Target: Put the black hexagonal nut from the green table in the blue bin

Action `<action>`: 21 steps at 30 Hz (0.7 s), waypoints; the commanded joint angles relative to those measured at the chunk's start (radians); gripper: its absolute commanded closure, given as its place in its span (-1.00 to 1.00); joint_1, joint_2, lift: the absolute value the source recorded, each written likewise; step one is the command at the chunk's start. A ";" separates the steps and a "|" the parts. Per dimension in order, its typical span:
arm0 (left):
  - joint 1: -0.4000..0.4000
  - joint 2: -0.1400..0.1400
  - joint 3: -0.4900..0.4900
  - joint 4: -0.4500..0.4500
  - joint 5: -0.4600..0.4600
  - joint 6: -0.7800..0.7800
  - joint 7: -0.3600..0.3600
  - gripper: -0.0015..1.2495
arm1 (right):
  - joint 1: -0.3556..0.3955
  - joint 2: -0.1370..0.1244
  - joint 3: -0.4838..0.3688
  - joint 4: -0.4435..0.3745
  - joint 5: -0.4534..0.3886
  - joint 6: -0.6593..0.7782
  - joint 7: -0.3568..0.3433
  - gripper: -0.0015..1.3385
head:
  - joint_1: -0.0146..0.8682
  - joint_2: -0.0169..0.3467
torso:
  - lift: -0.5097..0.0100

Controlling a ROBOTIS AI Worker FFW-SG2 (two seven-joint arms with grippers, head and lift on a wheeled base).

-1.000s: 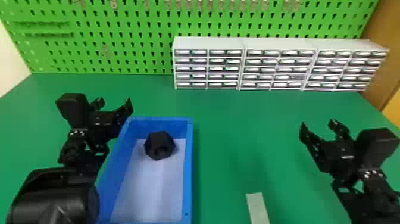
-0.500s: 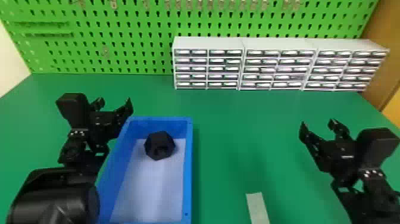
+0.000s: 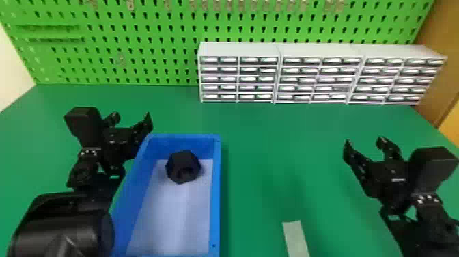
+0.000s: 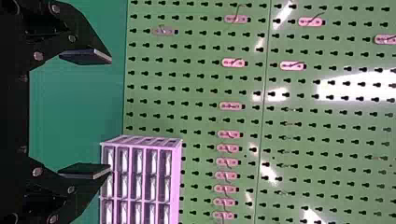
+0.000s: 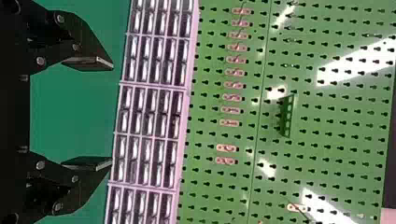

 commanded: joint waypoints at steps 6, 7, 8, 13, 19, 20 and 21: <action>0.000 -0.003 0.001 0.001 0.003 0.000 0.001 -0.31 | 0.000 0.001 -0.002 0.000 0.000 0.000 0.000 -0.20 | 0.59 -0.63 | 0.59; 0.002 -0.003 0.001 -0.001 0.003 0.000 -0.001 -0.31 | 0.000 0.001 0.000 0.000 0.000 0.000 0.000 -0.20 | 0.59 -0.63 | 0.59; 0.002 -0.003 0.001 -0.001 0.003 0.000 0.001 -0.31 | 0.000 0.001 0.000 0.000 0.000 0.000 0.000 -0.20 | 0.59 -0.63 | 0.59; 0.002 -0.003 0.001 -0.001 0.005 0.000 -0.001 -0.31 | 0.001 0.001 -0.002 0.000 -0.003 0.000 0.000 -0.20 | 0.59 -0.63 | 0.59; 0.002 -0.003 0.001 -0.001 0.005 0.000 0.001 -0.31 | 0.001 0.001 -0.002 0.001 -0.009 0.000 0.000 -0.20 | 0.59 -0.63 | 0.59; 0.002 -0.003 0.001 0.001 0.005 0.000 0.001 -0.31 | 0.001 0.001 -0.002 0.001 -0.009 0.000 0.000 -0.20 | 0.59 -0.63 | 0.59; 0.002 -0.003 0.001 -0.001 0.005 0.000 -0.001 -0.31 | 0.001 0.001 -0.003 0.001 -0.009 0.000 0.000 -0.20 | 0.59 -0.63 | 0.59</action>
